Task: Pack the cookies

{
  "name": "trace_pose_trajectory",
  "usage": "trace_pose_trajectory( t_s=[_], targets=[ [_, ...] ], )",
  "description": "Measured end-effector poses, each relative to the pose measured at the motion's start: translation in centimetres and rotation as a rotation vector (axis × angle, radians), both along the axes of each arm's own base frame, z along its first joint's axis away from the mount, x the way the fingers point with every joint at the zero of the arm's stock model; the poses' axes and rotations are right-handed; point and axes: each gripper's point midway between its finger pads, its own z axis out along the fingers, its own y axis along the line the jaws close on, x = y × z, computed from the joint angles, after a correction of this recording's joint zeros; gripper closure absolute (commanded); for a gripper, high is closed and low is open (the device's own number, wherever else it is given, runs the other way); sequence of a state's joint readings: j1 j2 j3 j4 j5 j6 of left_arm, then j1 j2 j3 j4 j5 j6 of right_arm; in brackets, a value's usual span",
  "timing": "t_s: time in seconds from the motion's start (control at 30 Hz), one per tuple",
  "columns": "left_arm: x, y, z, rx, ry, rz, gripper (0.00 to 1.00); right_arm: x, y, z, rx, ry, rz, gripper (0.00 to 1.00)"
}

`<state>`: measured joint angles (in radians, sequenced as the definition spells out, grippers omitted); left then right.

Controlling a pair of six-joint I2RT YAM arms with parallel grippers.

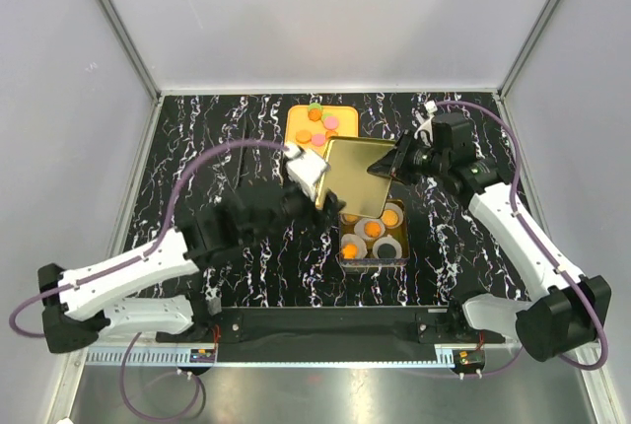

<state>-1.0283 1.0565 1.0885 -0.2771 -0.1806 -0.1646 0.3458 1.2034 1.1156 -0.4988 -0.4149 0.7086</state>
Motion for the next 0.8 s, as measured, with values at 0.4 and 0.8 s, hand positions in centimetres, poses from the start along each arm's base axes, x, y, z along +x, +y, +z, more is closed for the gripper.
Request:
trace_pose_trajectory(
  t_s=[0.4, 0.8],
  targets=[
    [-4.6, -3.0, -4.1, 0.355, -0.438, -0.04, 0.09, -0.3, 0.8, 3.1, 0.1, 0.036, 0.032, 1.0],
    [-1.2, -4.6, -4.6, 0.596, -0.771, 0.137, 0.11, -1.2, 0.9, 4.0, 0.134, 0.064, 0.04, 1.0]
  ],
)
